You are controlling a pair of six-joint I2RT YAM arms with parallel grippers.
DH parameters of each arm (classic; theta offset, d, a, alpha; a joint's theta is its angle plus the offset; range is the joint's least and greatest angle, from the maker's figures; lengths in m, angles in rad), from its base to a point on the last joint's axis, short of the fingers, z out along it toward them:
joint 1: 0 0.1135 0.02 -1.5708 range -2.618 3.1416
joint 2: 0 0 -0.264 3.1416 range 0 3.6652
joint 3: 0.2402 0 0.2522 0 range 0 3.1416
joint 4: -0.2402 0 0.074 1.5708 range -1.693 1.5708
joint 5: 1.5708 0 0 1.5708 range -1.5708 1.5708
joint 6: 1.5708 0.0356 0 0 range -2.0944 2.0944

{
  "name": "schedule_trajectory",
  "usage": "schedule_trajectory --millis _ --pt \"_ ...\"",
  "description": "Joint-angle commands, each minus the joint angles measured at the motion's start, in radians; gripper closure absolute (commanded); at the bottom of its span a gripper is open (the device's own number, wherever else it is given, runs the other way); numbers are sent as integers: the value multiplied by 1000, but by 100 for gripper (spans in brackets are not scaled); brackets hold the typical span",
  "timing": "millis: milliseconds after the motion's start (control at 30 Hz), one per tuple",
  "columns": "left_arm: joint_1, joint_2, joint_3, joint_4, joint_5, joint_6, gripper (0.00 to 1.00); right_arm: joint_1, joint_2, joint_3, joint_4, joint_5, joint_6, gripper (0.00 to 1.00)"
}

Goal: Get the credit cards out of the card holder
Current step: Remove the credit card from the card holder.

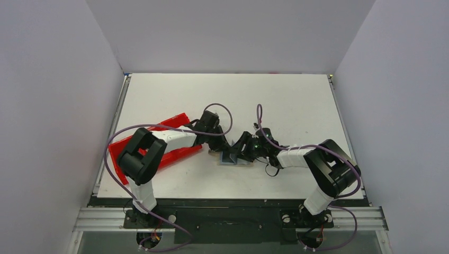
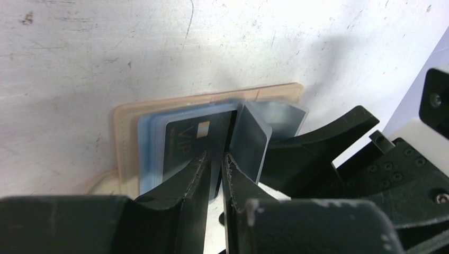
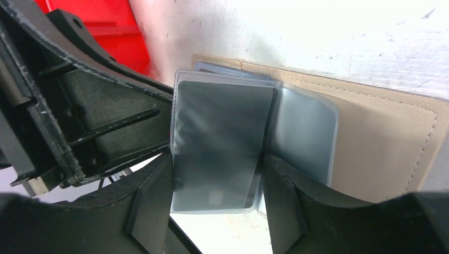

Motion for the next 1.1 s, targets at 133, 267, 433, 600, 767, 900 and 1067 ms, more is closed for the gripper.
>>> schedule_trajectory --millis 133,267,433,600,767,900,1067 --pt "-9 37 -12 67 85 -63 91 -5 -19 11 61 18 -2 38" --pt "-11 41 -9 65 87 -61 92 -4 -56 24 5 39 -39 29" --pt "-19 38 7 55 100 -52 92 -4 -113 43 -90 85 -74 26" --pt "-28 39 18 52 117 -44 92 -2 -176 61 -172 125 -110 26" --pt "-50 48 45 49 132 -37 93 -2 -257 79 -300 190 -152 26" --pt "-72 60 76 40 135 -33 93 -2 -341 82 -418 285 -187 30" --pt "-102 96 136 28 137 -27 93 -3 -433 93 -572 400 -224 38"
